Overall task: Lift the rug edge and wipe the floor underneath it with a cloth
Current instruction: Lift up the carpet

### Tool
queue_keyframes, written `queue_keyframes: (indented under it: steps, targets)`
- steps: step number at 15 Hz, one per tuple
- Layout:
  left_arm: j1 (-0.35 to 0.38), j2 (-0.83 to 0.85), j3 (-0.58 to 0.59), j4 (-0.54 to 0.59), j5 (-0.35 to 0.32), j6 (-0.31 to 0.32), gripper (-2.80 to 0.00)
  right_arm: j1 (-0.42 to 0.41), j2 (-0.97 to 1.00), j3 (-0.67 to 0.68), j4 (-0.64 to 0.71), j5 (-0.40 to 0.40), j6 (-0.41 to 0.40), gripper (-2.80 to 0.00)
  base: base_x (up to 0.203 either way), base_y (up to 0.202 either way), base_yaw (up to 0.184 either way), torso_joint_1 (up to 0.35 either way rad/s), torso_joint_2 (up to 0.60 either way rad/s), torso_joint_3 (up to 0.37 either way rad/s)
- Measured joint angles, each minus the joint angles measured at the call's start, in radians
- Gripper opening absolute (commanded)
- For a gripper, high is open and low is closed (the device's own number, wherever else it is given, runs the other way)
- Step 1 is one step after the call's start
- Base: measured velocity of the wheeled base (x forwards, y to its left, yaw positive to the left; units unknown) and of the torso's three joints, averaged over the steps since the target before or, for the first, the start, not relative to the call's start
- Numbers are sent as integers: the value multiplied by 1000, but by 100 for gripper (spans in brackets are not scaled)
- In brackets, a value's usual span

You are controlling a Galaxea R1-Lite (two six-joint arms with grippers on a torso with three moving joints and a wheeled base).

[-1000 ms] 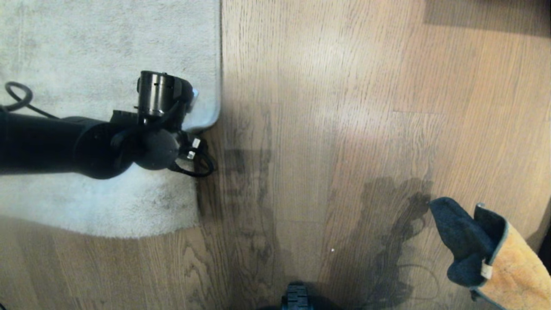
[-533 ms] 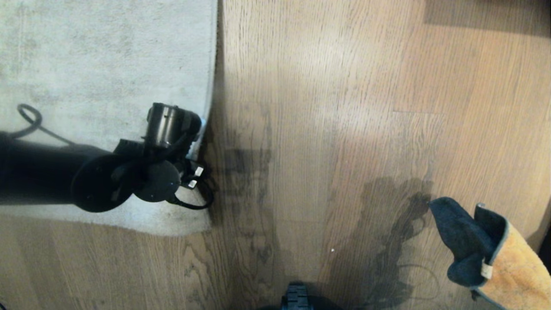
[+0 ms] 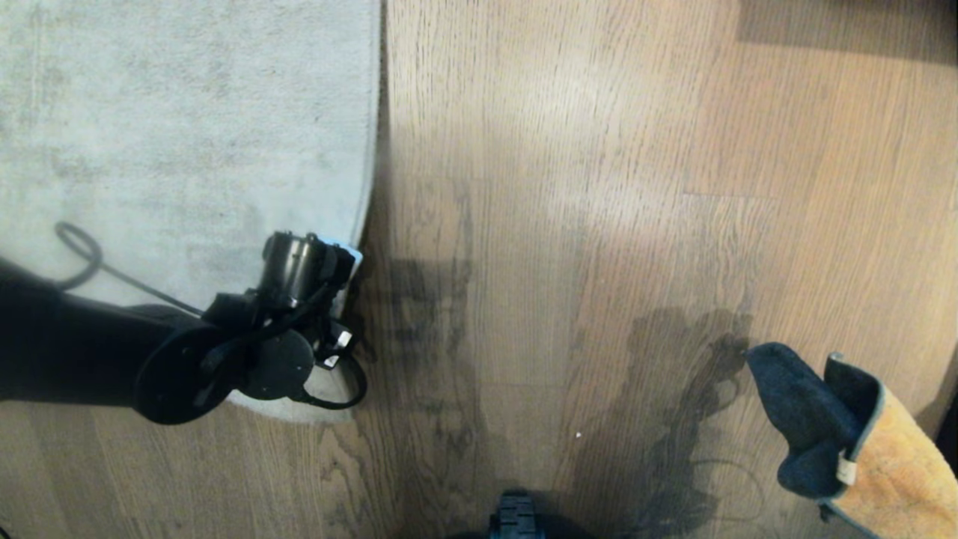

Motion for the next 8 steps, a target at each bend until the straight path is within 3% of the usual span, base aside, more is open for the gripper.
queue_keyframes:
  steps: [8]
  targets:
    - [-34, 6, 71, -24, 11, 0, 0, 0, 0, 0, 0, 0, 1, -280, 0, 0, 0, 0, 0, 0]
